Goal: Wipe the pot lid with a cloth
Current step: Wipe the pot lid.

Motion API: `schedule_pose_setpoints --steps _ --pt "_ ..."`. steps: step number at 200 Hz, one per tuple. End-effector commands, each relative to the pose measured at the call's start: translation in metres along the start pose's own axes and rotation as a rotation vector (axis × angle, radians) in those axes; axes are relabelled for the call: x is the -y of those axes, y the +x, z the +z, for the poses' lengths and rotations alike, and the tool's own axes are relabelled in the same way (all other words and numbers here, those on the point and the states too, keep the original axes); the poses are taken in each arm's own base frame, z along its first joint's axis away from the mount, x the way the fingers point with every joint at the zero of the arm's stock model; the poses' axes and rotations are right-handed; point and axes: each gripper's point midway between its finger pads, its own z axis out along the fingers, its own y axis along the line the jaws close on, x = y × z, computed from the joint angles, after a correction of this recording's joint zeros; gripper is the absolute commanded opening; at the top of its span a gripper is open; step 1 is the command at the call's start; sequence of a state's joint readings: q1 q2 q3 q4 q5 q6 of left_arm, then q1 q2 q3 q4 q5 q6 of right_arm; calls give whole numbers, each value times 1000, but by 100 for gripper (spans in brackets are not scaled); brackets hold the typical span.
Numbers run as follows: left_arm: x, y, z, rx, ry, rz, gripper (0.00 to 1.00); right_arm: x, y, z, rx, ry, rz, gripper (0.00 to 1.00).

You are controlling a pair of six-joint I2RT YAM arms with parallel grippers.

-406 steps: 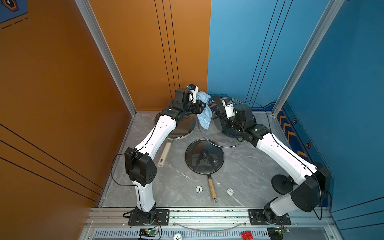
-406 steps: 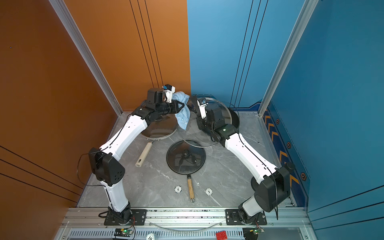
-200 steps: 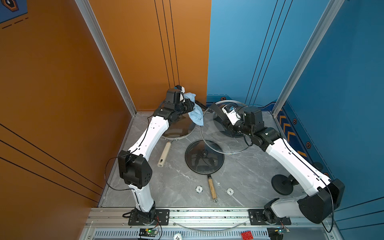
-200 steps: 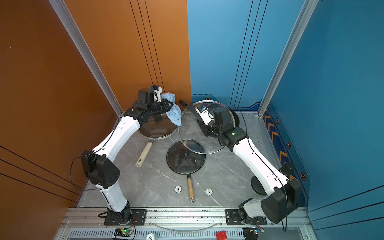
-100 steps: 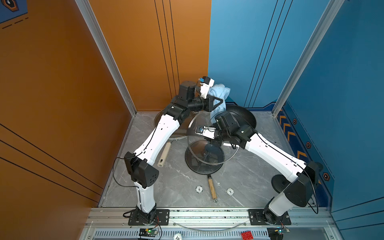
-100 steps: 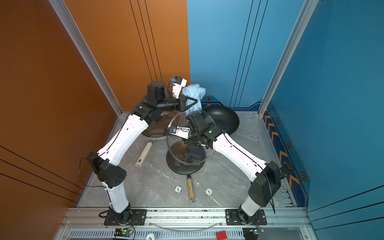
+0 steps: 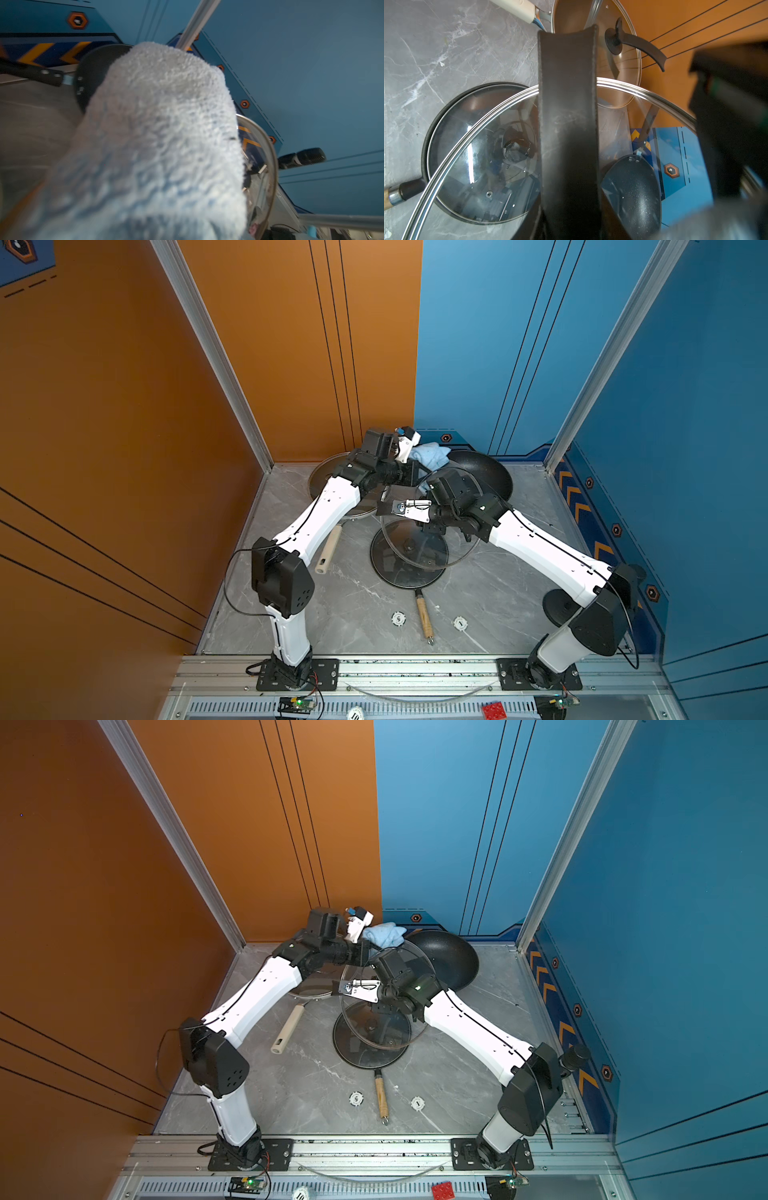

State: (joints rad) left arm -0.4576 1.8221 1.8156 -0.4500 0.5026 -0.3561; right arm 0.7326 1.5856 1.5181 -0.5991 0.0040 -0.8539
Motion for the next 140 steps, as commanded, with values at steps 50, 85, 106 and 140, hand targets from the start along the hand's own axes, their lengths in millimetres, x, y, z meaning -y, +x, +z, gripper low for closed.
schedule_pose_setpoints --steps 50,85,106,140 --pt "-17 -13 -24 55 -155 35 21 70 -24 -63 146 311 90 8" --pt "26 -6 3 5 -26 93 21 72 -27 -62 159 318 92 8" --pt "2 4 11 -23 -93 63 21 75 -25 -66 157 346 98 8" --pt "-76 20 7 -38 -302 -38 20 89 -11 -76 159 424 155 7"
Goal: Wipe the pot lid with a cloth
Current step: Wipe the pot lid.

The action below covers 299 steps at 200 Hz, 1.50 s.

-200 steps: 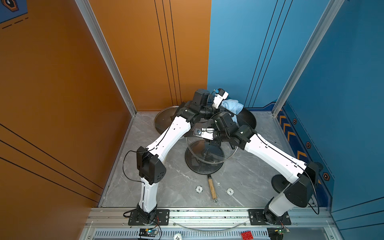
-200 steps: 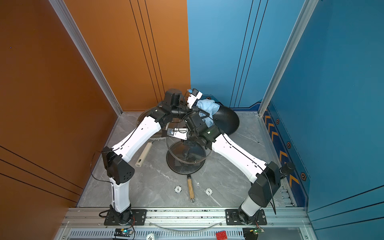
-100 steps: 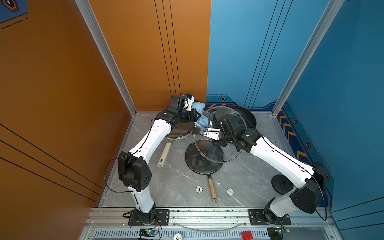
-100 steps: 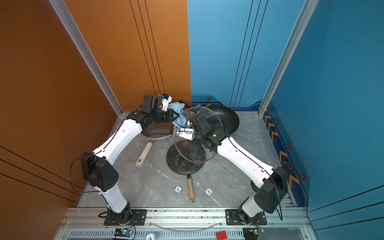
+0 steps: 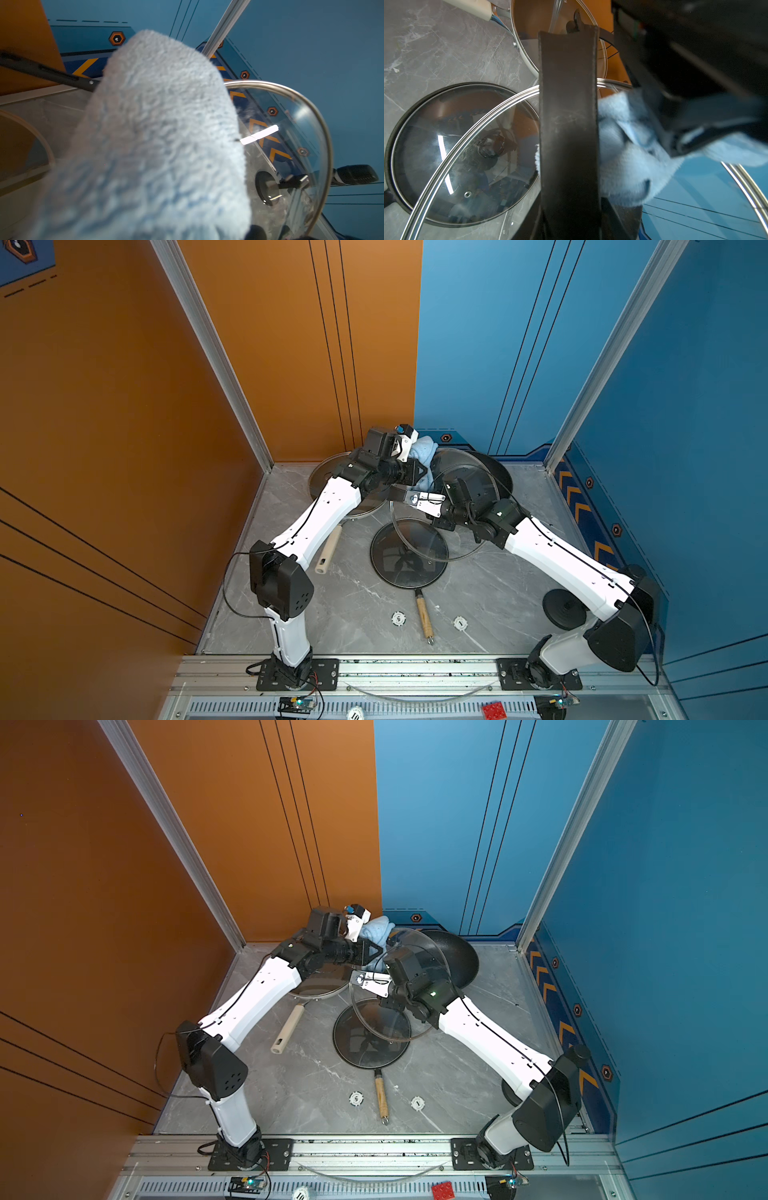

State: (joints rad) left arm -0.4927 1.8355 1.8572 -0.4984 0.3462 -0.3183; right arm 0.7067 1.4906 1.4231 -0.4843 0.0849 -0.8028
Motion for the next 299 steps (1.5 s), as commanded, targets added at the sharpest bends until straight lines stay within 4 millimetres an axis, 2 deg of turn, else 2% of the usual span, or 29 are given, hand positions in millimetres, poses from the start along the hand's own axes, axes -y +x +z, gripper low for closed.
schedule_pose_setpoints --steps 1,21,41,59,71,82,103,124,138,161,182,209,243,272,289,299 --pt "-68 26 11 -64 -177 -83 20 71 -28 -46 160 272 94 7" --pt "-90 24 -3 -41 -245 -108 20 83 -19 -52 181 316 174 7" --pt "-105 9 -20 16 -268 -155 20 98 -10 -60 214 371 255 7" --pt "-110 -5 -32 66 -270 -181 20 114 2 -64 241 420 356 7" --pt "-102 -17 -41 105 -255 -183 20 127 10 -65 267 459 452 7" --pt "-85 -33 -51 159 -212 -187 20 143 18 -65 285 532 570 7" --pt "-27 -67 -68 262 -102 -107 21 181 53 -74 264 796 949 6" --pt "27 -77 -61 278 -20 -16 21 200 81 -82 335 962 1325 5" --pt "53 -70 -44 252 23 13 21 207 89 -86 478 1021 1548 4" --pt "74 -48 -15 193 8 65 21 211 99 -97 633 1114 1789 2" --pt "85 -30 3 155 -2 89 21 214 103 -103 738 1135 1935 0" --pt "81 -16 24 122 -34 67 21 218 103 -115 869 1126 2049 0" --pt "85 -2 44 53 -24 93 21 225 95 -128 972 1089 2085 0" --pt "83 26 62 -58 -38 156 21 236 97 -149 1013 1141 1997 0" --pt "78 45 65 -117 -50 169 20 245 106 -159 976 1192 1923 0" --pt "75 51 64 -132 -55 188 20 254 107 -161 872 1217 1814 0"
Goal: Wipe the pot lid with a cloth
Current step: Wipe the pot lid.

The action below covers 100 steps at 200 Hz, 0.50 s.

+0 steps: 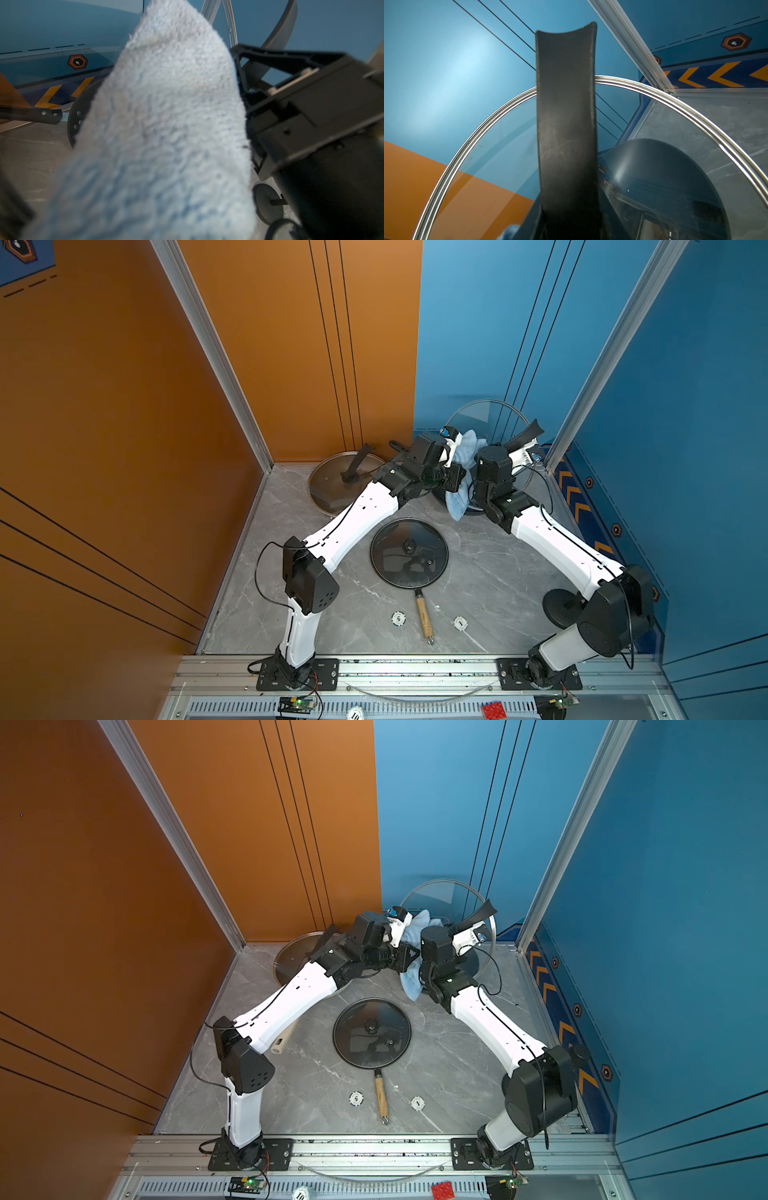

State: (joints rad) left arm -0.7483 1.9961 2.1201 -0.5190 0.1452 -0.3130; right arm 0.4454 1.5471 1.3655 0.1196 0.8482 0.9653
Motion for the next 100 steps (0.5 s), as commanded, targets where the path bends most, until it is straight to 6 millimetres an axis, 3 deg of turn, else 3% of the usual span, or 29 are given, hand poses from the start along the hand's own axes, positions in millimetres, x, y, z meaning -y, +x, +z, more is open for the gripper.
schedule_pose_setpoints --steps 1,10,25,63,82,100 --pt "-27 55 15 -180 -76 42 20 -56 -106 -19 190 -153 95 0" --pt "-33 54 9 -175 -114 84 21 -51 -100 -12 172 -109 -43 0" --pt "-60 39 -10 -133 -240 121 21 -39 -85 -1 131 -82 -159 0" --pt "-134 5 -70 -31 -432 27 24 -18 -33 20 12 -66 -510 0" --pt "-148 -4 -94 19 -460 6 24 1 3 37 -82 -81 -634 0" --pt "-156 -7 -107 68 -480 -9 24 15 35 57 -203 -134 -639 0"
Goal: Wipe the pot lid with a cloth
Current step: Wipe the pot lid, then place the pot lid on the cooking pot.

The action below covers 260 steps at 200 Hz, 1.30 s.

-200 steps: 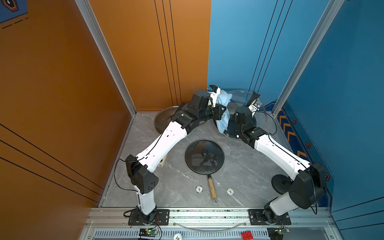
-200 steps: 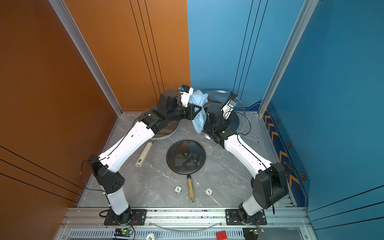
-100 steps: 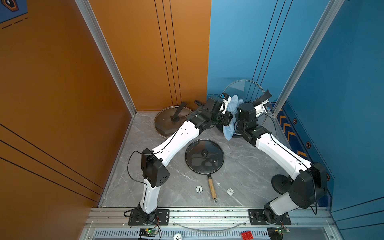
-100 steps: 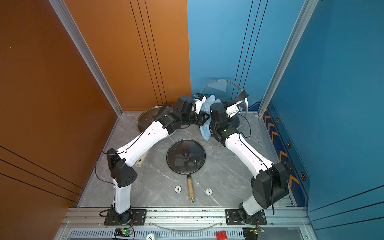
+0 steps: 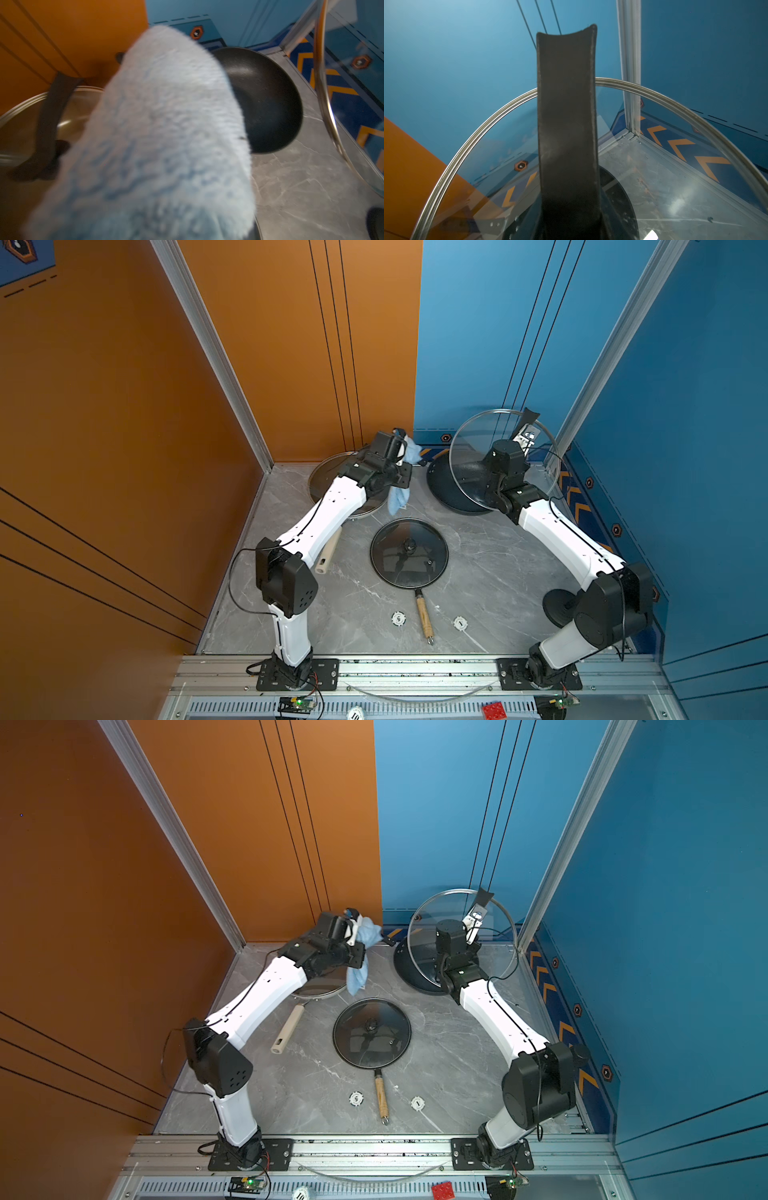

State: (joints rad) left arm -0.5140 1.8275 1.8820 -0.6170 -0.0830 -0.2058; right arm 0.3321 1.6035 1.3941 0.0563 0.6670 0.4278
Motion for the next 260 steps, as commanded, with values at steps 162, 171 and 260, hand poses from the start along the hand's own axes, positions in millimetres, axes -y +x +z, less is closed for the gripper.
schedule_pose_setpoints --steps 162,171,260 --pt "-4 -6 -72 190 -71 -36 24 -86 123 132 -408 -342 -233 0" --pt "-3 -6 -73 192 -80 -31 24 -85 124 135 -405 -335 -236 0" --pt "3 -5 -70 184 -70 -20 24 -61 140 150 -411 -253 -285 0"
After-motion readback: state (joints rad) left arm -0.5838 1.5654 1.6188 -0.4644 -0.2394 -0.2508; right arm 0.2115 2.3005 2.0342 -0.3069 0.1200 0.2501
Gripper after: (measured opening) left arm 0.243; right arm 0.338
